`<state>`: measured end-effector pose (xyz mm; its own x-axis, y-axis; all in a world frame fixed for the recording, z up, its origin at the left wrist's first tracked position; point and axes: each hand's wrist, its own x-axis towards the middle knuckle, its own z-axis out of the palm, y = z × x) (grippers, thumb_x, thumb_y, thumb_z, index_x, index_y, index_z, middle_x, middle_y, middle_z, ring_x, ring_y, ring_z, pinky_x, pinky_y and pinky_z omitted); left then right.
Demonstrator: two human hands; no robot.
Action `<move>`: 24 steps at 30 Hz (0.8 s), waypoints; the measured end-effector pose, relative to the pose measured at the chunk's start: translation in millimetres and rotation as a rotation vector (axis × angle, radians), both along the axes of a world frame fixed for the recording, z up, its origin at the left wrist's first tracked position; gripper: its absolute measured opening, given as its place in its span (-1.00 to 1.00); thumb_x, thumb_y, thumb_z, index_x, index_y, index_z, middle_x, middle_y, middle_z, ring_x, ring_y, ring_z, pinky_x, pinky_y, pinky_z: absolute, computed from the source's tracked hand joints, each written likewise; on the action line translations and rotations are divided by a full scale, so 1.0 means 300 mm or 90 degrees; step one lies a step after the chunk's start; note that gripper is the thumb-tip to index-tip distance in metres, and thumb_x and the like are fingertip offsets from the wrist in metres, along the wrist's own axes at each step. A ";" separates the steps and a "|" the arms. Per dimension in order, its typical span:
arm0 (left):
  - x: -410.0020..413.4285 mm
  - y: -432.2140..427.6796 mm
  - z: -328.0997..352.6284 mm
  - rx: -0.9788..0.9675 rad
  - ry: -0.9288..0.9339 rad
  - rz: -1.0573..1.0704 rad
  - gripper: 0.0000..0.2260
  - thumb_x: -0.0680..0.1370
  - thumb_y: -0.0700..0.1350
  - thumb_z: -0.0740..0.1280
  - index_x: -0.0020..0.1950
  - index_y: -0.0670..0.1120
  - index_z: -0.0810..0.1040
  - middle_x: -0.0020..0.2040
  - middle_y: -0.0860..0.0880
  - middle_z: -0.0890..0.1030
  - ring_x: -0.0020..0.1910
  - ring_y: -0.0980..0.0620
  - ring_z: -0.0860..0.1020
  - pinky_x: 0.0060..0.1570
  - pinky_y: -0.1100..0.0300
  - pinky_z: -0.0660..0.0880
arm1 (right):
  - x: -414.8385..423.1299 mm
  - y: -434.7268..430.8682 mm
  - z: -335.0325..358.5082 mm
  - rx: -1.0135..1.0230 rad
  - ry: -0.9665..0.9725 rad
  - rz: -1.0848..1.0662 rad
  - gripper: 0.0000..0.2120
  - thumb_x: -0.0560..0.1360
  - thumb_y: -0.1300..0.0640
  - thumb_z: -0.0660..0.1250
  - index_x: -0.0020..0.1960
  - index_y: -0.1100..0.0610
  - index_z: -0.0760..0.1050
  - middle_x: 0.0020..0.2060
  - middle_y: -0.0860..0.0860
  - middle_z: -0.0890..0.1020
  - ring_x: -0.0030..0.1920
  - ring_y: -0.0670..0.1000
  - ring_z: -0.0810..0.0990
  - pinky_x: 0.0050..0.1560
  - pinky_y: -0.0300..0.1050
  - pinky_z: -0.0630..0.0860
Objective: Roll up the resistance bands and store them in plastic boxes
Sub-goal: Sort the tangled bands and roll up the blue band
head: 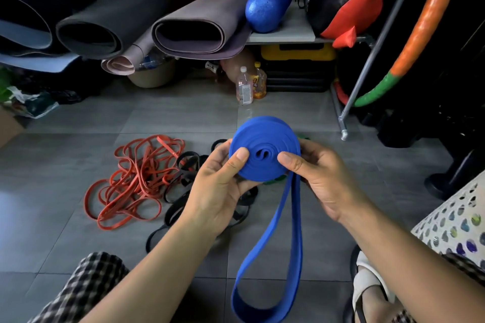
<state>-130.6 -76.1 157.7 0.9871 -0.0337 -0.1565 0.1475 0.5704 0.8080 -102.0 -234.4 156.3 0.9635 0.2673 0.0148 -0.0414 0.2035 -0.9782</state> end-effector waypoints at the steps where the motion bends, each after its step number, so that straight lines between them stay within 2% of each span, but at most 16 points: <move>1: 0.006 0.014 0.002 0.035 0.002 -0.026 -0.68 0.39 -0.15 0.36 0.13 -0.18 0.50 0.09 -0.18 0.62 0.05 -0.11 0.61 -0.07 0.01 0.61 | 0.002 -0.011 0.003 -0.014 -0.002 0.002 -0.69 0.26 0.14 0.38 0.00 0.11 0.56 -0.15 -0.08 0.70 -0.08 -0.13 0.65 -0.11 -0.34 0.53; 3: 0.018 0.049 0.017 0.190 -0.014 -0.069 -0.65 0.36 -0.15 0.37 0.14 -0.13 0.50 0.10 -0.15 0.62 0.03 -0.08 0.62 0.01 -0.03 0.57 | 0.008 -0.032 0.010 -0.064 -0.017 0.017 -0.69 0.26 0.13 0.40 0.00 0.10 0.56 -0.13 -0.08 0.70 -0.07 -0.14 0.65 -0.11 -0.35 0.52; 5: 0.026 0.078 0.031 0.319 -0.052 -0.107 -0.64 0.36 -0.21 0.38 0.14 -0.04 0.50 0.09 -0.06 0.61 0.00 0.02 0.61 0.02 0.05 0.55 | 0.006 -0.042 0.012 -0.150 -0.046 0.047 -0.69 0.26 0.10 0.42 0.00 0.06 0.55 -0.07 -0.06 0.68 -0.04 -0.11 0.65 -0.06 -0.29 0.54; 8: 0.022 0.087 0.037 0.412 -0.098 -0.153 -0.60 0.38 -0.33 0.40 0.12 0.03 0.52 0.10 -0.01 0.62 0.05 0.06 0.61 0.04 0.22 0.55 | -0.008 -0.031 0.003 -0.256 -0.090 0.088 -0.63 0.20 0.00 0.43 0.00 0.00 0.53 -0.03 -0.04 0.67 0.00 -0.06 0.65 0.06 -0.11 0.56; 10: 0.020 0.079 0.032 0.426 -0.109 -0.113 -0.63 0.36 -0.33 0.42 0.10 -0.04 0.54 0.04 -0.05 0.64 0.00 0.05 0.62 -0.01 0.25 0.56 | -0.010 -0.024 0.006 -0.240 -0.098 0.078 -0.62 0.19 0.01 0.43 0.00 -0.02 0.52 -0.05 -0.06 0.68 0.00 -0.08 0.64 0.06 -0.12 0.56; 12: 0.018 0.071 0.033 0.385 -0.105 -0.068 -0.63 0.33 -0.30 0.44 0.10 -0.10 0.54 -0.03 -0.03 0.66 -0.06 0.05 0.63 -0.05 0.23 0.57 | -0.003 -0.027 0.019 -0.169 -0.082 0.062 -0.64 0.19 0.06 0.44 -0.02 -0.01 0.53 -0.12 -0.11 0.69 -0.05 -0.13 0.64 -0.02 -0.24 0.54; 15: 0.017 0.061 0.034 0.306 -0.086 -0.027 -0.64 0.31 -0.21 0.50 0.06 -0.03 0.54 -0.09 0.03 0.67 -0.09 0.03 0.63 -0.07 0.05 0.57 | 0.008 -0.034 0.039 -0.106 -0.067 0.059 -0.68 0.21 0.13 0.42 -0.03 0.04 0.54 -0.18 -0.16 0.69 -0.09 -0.17 0.65 -0.11 -0.37 0.51; 19: 0.018 0.040 0.041 0.126 -0.048 0.015 -0.63 0.35 -0.12 0.45 0.13 -0.12 0.51 0.01 -0.07 0.66 0.00 -0.04 0.63 -0.06 -0.02 0.61 | 0.012 -0.016 0.025 -0.052 -0.032 0.031 -0.66 0.22 0.13 0.40 0.00 0.07 0.54 -0.16 -0.12 0.70 -0.09 -0.15 0.65 -0.10 -0.33 0.53; 22: 0.016 0.015 0.042 0.015 -0.028 0.023 -0.65 0.40 -0.13 0.32 0.17 -0.18 0.48 0.07 -0.14 0.63 0.06 -0.12 0.61 -0.07 -0.02 0.61 | -0.005 0.020 -0.004 -0.008 -0.007 0.012 -0.66 0.26 0.14 0.38 0.03 0.10 0.55 -0.14 -0.08 0.70 -0.08 -0.12 0.65 -0.04 -0.26 0.56; 24: 0.013 0.001 0.030 -0.033 -0.007 0.038 -0.66 0.41 -0.13 0.30 0.16 -0.19 0.48 0.09 -0.16 0.63 0.07 -0.13 0.61 -0.08 0.00 0.61 | -0.020 0.046 -0.030 0.029 0.007 -0.006 -0.68 0.28 0.15 0.37 0.04 0.11 0.55 -0.13 -0.07 0.70 -0.07 -0.10 0.65 0.01 -0.23 0.57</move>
<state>-126.8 -75.9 166.6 0.9892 0.0175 -0.1452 0.1032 0.6194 0.7782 -108.0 -220.6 147.4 0.9661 0.2575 0.0159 -0.0503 0.2484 -0.9674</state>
